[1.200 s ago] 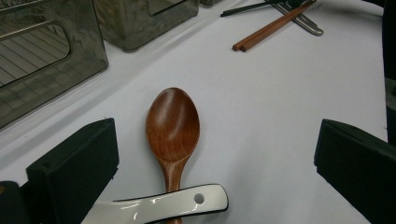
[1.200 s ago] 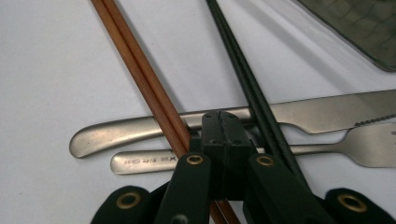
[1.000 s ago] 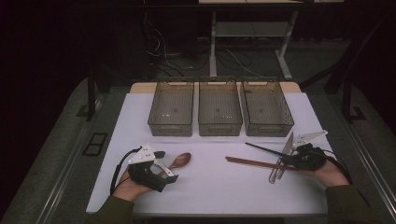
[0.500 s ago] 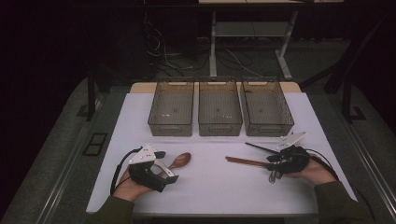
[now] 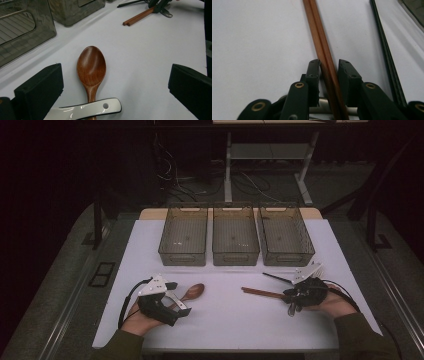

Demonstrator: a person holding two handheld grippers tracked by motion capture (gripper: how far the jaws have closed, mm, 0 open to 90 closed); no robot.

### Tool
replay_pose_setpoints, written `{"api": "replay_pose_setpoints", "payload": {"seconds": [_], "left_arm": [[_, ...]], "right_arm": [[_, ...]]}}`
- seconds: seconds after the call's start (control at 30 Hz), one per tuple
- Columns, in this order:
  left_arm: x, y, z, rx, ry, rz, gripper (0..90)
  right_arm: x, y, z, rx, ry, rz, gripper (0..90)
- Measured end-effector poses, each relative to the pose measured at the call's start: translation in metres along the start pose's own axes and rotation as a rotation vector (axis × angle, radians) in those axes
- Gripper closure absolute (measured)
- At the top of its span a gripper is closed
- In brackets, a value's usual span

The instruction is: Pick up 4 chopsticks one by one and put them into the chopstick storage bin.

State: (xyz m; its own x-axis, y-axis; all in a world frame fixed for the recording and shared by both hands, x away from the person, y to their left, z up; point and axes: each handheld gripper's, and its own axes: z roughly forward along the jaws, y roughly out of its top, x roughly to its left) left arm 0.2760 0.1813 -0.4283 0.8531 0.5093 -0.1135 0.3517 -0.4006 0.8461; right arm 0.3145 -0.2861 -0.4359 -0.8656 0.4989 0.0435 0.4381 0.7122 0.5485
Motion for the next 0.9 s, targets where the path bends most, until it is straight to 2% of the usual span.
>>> {"api": "replay_pose_setpoints", "payload": {"seconds": [0.13, 0.43, 0.47, 0.53, 0.7, 0.73, 0.77, 0.83, 0.9], "left_arm": [[0.0, 0.0, 0.0, 0.0, 0.0, 0.002, 0.0], [0.0, 0.0, 0.0, 0.001, 0.0, 0.001, 0.0], [0.0, 0.0, 0.0, 0.001, 0.0, 0.004, 0.0], [0.0, 0.0, 0.0, 0.001, 0.0, -0.002, 0.0], [0.0, 0.0, 0.0, 0.002, 0.0, -0.002, 0.0], [0.0, 0.0, 0.0, 0.002, -0.001, 0.002, 0.0], [0.0, 0.0, 0.0, 0.003, -0.001, 0.002, 0.0], [0.0, 0.0, 0.0, 0.005, -0.002, 0.003, 0.0], [0.0, 0.0, 0.0, 0.004, -0.002, 0.003, 0.0]], "right_arm": [[0.0, 0.0, 0.0, 0.004, -0.011, -0.003, 76.2], [0.0, 0.0, 0.0, 0.005, -0.013, 0.012, 75.9], [0.0, 0.0, 0.0, 0.004, -0.013, 0.014, 74.2], [-0.001, 0.0, -0.001, -0.006, -0.013, 0.028, 63.7], [-0.004, 0.0, -0.013, -0.089, -0.035, 0.087, 46.2], [-0.005, 0.0, -0.015, -0.1, -0.05, 0.103, 46.9], [-0.005, 0.001, -0.016, -0.109, -0.038, 0.113, 48.2], [-0.006, 0.001, -0.018, -0.119, -0.051, 0.121, 48.6], [-0.006, 0.002, -0.019, -0.123, -0.059, 0.129, 53.2]]}}
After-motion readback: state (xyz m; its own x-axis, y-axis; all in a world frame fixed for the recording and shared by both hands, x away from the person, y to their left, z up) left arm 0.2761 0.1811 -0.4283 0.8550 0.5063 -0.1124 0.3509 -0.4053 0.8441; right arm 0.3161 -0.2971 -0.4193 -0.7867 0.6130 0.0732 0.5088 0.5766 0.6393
